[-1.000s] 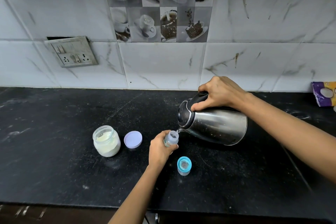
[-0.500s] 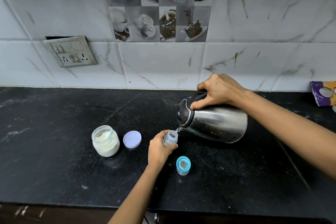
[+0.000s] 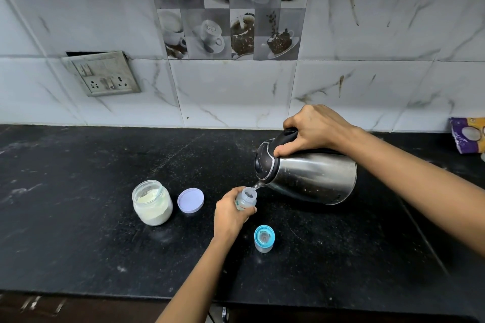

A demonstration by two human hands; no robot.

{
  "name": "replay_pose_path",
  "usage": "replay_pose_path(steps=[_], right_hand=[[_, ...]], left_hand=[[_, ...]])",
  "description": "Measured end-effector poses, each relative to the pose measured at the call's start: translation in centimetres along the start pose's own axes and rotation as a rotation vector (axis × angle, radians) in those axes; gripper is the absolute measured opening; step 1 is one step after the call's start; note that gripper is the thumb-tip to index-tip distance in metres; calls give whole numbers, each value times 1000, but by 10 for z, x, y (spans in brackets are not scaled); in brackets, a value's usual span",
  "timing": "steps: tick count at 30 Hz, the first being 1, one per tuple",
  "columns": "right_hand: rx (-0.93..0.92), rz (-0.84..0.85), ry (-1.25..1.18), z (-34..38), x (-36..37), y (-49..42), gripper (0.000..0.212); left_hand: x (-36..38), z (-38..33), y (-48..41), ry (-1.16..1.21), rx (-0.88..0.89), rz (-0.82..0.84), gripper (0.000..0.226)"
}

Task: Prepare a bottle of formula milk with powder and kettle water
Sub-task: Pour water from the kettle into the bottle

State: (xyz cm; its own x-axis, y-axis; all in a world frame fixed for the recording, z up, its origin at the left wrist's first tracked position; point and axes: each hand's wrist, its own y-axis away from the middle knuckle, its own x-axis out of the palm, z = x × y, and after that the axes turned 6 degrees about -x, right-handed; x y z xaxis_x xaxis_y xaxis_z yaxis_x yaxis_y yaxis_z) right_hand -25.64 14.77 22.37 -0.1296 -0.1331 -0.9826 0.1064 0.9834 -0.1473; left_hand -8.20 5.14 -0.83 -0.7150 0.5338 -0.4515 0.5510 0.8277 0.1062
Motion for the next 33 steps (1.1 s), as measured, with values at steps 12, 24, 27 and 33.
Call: replay_pose_path(steps=[12,24,27,33], right_hand=[[-6,11,-34,4,3,0,64],[8,3,-41,8,9,1,62],[17,1,-46,9,12,2,62],[25,13,-54,11,16,2,60]], left_hand=[[-1,3,1,16,2,-14,51],[-1,2,3,33,-3,-21,50],[-2,0,5,33,-11,-23,49],[-2,0,6,45,-18,-24,49]])
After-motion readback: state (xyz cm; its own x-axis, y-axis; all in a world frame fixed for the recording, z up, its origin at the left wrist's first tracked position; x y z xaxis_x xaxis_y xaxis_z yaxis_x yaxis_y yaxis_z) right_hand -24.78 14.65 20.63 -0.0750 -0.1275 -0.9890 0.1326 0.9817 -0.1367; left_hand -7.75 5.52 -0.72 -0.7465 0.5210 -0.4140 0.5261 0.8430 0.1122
